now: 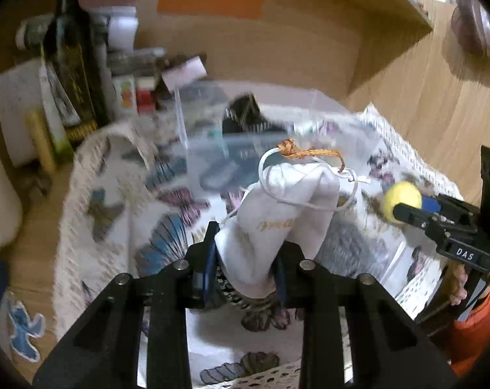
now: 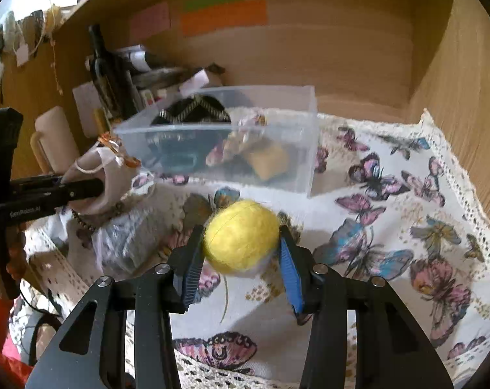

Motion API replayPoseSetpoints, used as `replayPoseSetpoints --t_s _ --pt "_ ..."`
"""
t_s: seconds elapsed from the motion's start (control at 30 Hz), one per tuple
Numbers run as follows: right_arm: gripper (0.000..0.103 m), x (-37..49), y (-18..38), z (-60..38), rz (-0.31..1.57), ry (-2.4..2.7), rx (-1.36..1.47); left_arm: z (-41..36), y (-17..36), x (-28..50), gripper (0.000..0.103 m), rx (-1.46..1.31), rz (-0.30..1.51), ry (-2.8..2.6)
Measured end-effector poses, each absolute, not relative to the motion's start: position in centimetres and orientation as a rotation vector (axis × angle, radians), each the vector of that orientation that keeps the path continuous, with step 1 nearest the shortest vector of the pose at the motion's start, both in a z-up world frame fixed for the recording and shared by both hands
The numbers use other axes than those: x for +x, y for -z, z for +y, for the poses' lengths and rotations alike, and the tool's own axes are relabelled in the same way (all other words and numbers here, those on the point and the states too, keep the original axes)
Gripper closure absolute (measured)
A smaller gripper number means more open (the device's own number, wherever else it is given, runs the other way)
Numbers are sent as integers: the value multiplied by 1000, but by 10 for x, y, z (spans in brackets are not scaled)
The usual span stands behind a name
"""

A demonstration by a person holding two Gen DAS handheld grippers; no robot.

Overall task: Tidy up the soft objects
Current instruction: 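Carry the drawstring bag and felt ball into the clear box and release both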

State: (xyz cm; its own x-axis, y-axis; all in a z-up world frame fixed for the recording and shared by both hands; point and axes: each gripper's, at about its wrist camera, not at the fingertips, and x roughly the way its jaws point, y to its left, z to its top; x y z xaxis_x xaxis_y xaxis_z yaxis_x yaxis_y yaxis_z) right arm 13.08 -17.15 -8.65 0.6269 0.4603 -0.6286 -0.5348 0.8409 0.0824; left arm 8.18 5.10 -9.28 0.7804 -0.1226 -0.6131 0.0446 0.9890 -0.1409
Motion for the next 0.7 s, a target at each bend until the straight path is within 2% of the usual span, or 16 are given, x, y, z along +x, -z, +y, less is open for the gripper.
replayPoseSetpoints --t_s 0.4,0.7 --pt "63 148 28 -165 510 -550 -117 64 16 91 75 -99 453 21" --pt "63 181 -5 -148 422 -529 -156 63 2 129 75 -80 457 -17"
